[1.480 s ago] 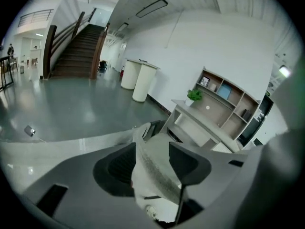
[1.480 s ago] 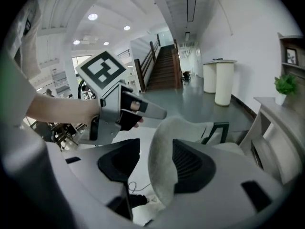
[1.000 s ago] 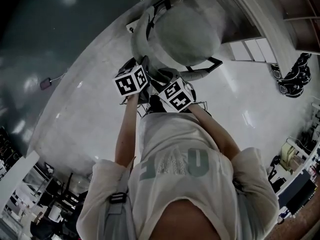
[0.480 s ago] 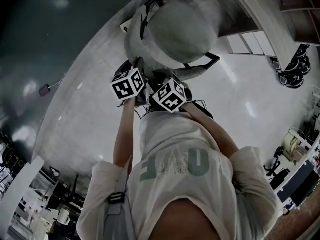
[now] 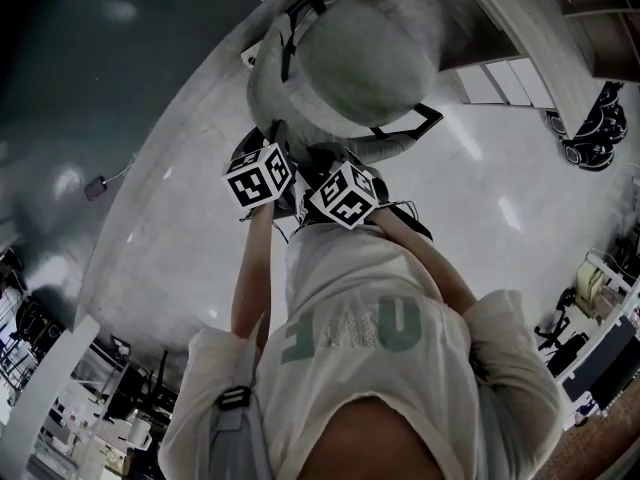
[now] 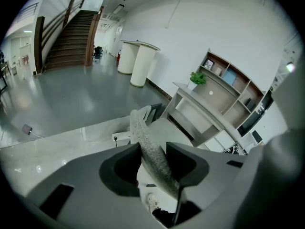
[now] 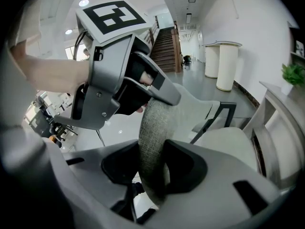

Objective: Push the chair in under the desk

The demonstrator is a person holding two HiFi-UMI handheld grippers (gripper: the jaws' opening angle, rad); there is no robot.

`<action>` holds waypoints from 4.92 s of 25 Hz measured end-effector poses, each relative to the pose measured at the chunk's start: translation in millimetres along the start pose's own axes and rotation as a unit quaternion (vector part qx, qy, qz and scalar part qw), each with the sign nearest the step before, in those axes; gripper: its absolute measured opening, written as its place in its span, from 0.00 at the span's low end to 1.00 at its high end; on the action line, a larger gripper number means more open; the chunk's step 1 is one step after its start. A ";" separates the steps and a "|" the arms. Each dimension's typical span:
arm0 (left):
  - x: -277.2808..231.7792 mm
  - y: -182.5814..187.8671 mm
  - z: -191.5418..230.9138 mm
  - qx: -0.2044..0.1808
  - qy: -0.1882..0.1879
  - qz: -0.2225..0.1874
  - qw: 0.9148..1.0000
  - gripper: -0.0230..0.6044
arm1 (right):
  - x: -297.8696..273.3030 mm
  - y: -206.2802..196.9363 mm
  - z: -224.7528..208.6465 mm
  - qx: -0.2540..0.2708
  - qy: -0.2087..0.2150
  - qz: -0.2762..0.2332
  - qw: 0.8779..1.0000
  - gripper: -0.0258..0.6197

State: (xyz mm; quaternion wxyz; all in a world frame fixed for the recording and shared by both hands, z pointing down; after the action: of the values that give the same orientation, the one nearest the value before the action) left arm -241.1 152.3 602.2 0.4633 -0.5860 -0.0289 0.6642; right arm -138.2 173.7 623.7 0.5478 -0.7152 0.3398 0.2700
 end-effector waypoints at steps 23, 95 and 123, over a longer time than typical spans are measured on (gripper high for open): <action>-74.4 48.7 -78.7 -0.002 -0.035 0.002 0.999 0.32 | 36.0 -2.0 -112.0 0.002 -0.029 -0.008 1.000 0.24; -263.8 181.1 -267.6 -0.008 -0.024 0.040 0.999 0.32 | 125.3 5.7 -400.5 -0.039 0.000 -0.023 0.999 0.26; -257.8 180.1 -271.1 -0.025 -0.061 0.054 0.996 0.33 | 131.1 2.1 -400.8 -0.076 -0.052 0.021 0.996 0.26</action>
State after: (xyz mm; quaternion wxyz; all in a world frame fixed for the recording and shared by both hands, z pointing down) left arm -157.5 -254.4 606.8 0.4096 -0.5561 -0.0418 0.7219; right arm -52.6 -239.2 624.8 0.5032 -0.7322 0.3041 0.3436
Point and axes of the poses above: the fingertips, and each gripper's own axes: x backward along the fingers, z to its left, y out of its top, the point moved 2 cm from there along x, backward along the fingers, and after that the axes turned 5 degrees about -x, right-handed, at the moved point
